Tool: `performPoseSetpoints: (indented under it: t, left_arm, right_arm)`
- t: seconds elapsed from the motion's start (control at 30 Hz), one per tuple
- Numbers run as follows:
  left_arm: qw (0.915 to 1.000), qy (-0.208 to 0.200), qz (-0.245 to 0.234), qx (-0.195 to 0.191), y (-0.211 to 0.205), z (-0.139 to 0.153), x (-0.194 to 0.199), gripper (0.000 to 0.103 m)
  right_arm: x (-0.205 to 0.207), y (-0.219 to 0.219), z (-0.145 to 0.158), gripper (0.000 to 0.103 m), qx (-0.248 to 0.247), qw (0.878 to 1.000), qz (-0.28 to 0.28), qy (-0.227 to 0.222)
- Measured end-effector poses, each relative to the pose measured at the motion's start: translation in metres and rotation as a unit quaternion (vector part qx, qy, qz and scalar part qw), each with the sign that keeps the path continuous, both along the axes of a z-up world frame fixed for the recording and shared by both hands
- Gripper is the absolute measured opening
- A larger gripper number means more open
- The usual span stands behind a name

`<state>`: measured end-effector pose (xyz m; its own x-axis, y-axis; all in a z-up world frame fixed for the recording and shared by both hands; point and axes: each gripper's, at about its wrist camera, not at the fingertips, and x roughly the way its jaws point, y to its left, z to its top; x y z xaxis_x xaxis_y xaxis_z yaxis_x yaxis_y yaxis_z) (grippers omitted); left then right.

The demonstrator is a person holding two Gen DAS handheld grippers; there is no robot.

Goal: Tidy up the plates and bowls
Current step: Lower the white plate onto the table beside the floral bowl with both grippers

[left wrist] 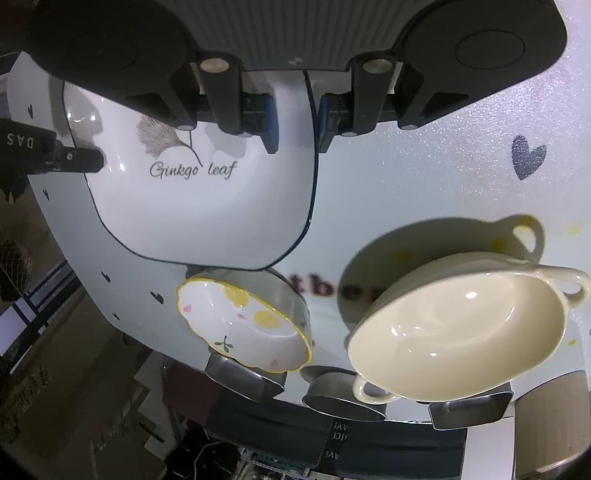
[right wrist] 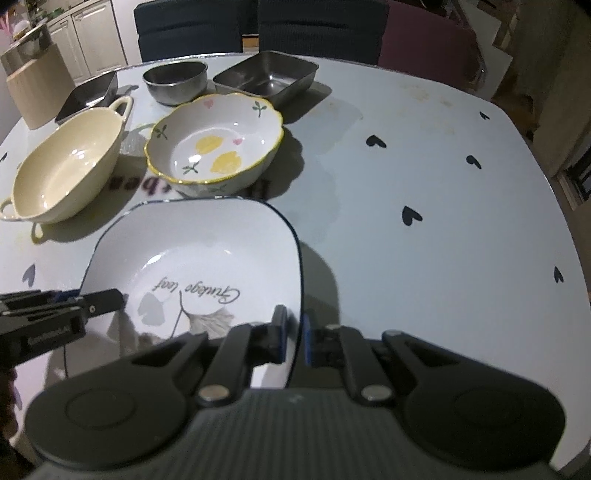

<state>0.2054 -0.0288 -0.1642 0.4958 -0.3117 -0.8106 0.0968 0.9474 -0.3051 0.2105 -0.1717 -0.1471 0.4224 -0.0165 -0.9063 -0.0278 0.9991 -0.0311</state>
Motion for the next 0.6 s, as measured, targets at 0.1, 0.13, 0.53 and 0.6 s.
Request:
performPoseSetpoints:
  t: [0.1,0.13,0.53,0.6]
  left_arm:
    - [1.0,0.003,0.0,-0.002,0.002,0.0,0.0,0.022]
    - [1.0,0.005,0.0,-0.003,0.002,0.001,0.0,0.021]
    - [1.0,0.004,-0.007,0.003,0.005,0.01,-0.005,0.013]
    - [0.9999,0.005,-0.01,0.005,0.004,0.011,-0.005,0.012]
  right_arm:
    - [0.001,0.001,-0.001,0.01,-0.003,1.0,0.006,0.0]
    - [0.002,0.001,-0.001,0.01,-0.004,1.0,0.006,0.0]
    - [0.006,-0.003,-0.012,0.009,-0.002,1.0,0.017,0.019]
    - [0.008,-0.004,-0.014,0.005,-0.007,1.0,0.023,0.017]
